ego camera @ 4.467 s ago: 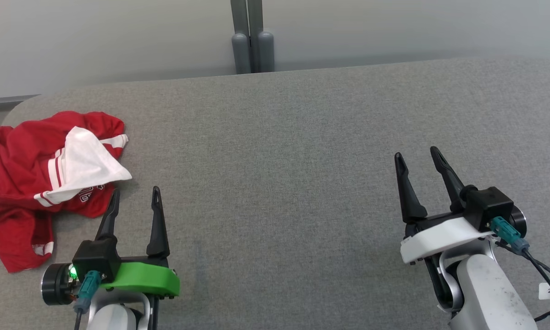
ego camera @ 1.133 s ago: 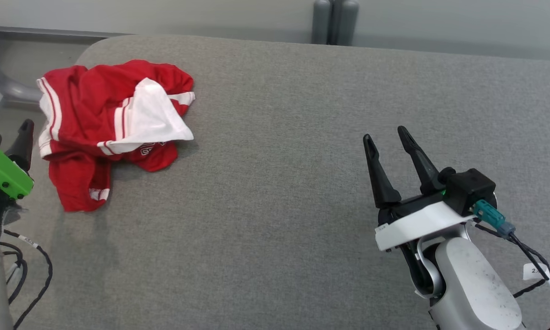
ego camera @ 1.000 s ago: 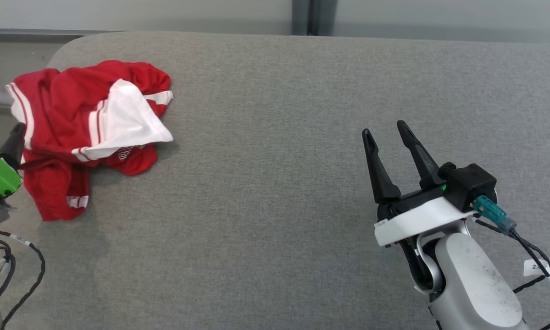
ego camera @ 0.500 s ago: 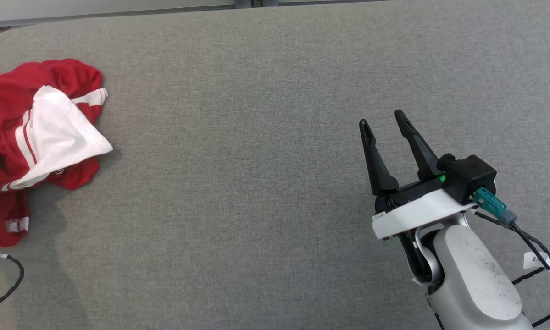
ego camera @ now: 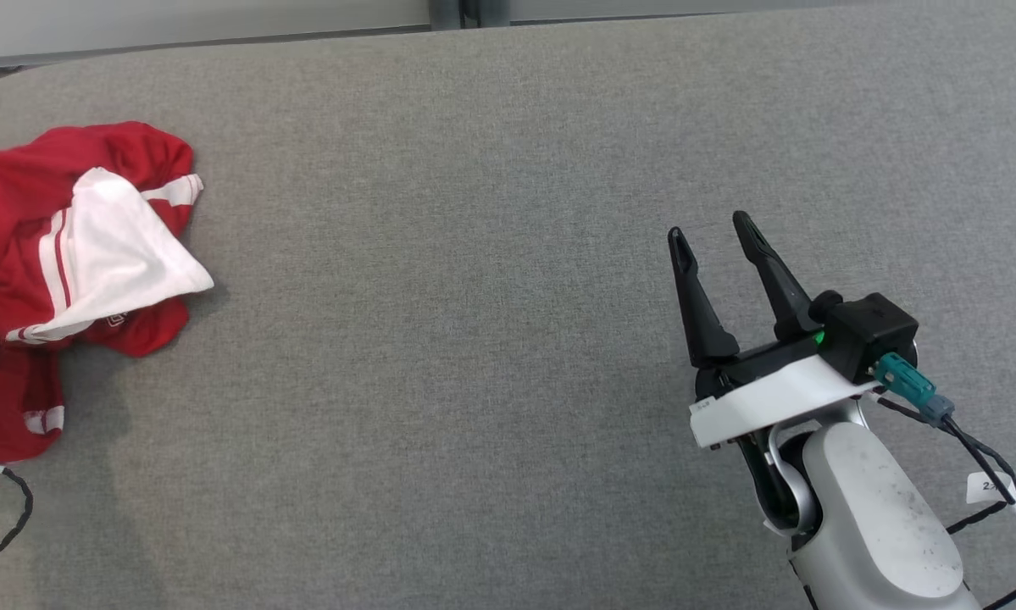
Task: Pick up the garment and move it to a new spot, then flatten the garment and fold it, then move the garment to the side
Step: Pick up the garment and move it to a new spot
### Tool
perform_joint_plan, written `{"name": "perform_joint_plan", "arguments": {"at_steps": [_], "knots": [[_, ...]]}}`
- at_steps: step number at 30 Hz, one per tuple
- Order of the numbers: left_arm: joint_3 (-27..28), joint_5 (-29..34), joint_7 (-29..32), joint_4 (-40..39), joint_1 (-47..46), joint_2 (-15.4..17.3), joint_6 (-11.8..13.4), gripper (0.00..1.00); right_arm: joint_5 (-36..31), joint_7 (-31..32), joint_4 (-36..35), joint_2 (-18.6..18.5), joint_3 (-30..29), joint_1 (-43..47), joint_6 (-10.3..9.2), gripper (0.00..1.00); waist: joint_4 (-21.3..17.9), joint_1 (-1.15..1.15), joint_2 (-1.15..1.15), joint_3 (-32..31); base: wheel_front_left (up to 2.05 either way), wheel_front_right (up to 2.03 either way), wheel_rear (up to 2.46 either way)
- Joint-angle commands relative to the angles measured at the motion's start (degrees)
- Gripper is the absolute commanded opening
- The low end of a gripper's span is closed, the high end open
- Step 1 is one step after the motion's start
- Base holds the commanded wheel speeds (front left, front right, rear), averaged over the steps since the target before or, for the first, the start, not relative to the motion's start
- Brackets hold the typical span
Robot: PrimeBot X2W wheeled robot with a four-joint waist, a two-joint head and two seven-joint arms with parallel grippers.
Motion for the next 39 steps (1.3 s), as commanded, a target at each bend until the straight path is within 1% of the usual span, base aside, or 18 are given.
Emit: {"name": "perform_joint_plan", "arguments": {"at_steps": [1, 4, 6, 9, 11, 15, 19, 25, 29, 32, 36, 39], "knots": [[-0.56, 0.67, -0.85, -0.77, -1.20, 0.76, -0.64, 0.00, -0.01, -0.18, 0.27, -0.05, -0.02, 0.85, 0.03, 1.00, 1.06, 0.00, 0.00, -1.85, 0.00, 0.00, 0.00], [-1.93, 1.58, -1.66, -2.66, -1.73, 0.95, -1.41, 0.00, 0.29, -0.18, 0.69, 0.02, -0.01, 1.58, 0.03, 1.00, 1.78, 0.00, 0.00, -3.84, 0.00, 0.00, 0.00], [-2.51, 1.45, -2.15, -3.84, -2.32, 1.67, -2.04, 0.00, 0.44, -0.18, 0.90, 0.04, 0.01, 1.92, 0.03, 1.00, 2.12, 0.00, 0.00, -5.16, 0.00, 0.00, 0.00], [-4.41, 1.63, -2.34, -7.93, -3.08, 0.80, -2.64, 0.00, 0.58, -0.18, 1.29, 0.09, -0.11, 2.88, 0.03, 1.00, 2.49, 0.00, 0.00, -7.18, 0.00, 0.00, 0.00], [-5.35, 1.80, -2.58, -10.94, -3.33, 0.98, -2.86, 0.00, 0.77, -0.18, 1.37, 0.17, 0.01, 3.20, 0.03, 1.00, 2.43, 0.00, 0.00, -8.31, 0.00, 0.00, 0.00], [-7.65, 0.24, -1.79, -17.50, -3.78, -0.33, -3.21, 0.00, 1.09, -0.18, 1.51, 0.24, 0.14, 4.09, 0.03, 1.00, 1.50, 0.00, 0.00, -10.31, 0.00, 0.00, 0.00], [-11.56, 1.43, -0.45, -24.00, -3.99, -0.83, -3.37, 0.00, 1.41, -0.18, 1.78, 0.34, 0.09, 4.91, 0.03, 1.00, -0.26, 0.00, 0.00, -12.00, 0.00, 0.00, 0.00], [-17.88, 1.28, 1.86, -32.85, -5.41, -4.03, -3.37, 0.00, 2.07, -0.18, 1.58, 0.36, -0.26, 5.36, 0.03, 1.00, -4.79, 0.00, 0.00, -13.34, 0.00, 0.00, 0.00], [-21.64, -0.43, 1.96, -37.79, -6.99, -7.67, -3.41, 0.00, 2.47, -0.18, 1.40, 0.33, -0.73, 5.29, 0.03, 1.00, -8.33, 0.00, 0.00, -13.44, 0.00, 0.00, 0.00], [-24.22, -2.48, 0.88, -41.15, -8.79, -10.55, -3.42, 0.00, 2.61, -0.17, 0.98, 0.38, -1.21, 4.80, 0.03, 1.00, -10.73, 0.00, 0.00, -12.98, 0.00, 0.00, 0.00], [-25.50, -4.17, -1.74, -44.79, -10.99, -14.19, -3.37, 0.00, 2.68, -0.18, 0.60, 0.37, -2.21, 4.04, 0.03, 1.00, -13.02, 0.00, 0.00, -11.83, 0.00, 0.00, 0.00], [-25.43, -5.48, -2.56, -45.71, -10.44, -15.85, -2.88, 0.00, 2.48, -0.18, 0.34, 0.40, -3.32, 4.01, 0.03, 1.00, -13.86, 0.00, 0.00, -10.82, 0.00, 0.00, 0.00]]}}
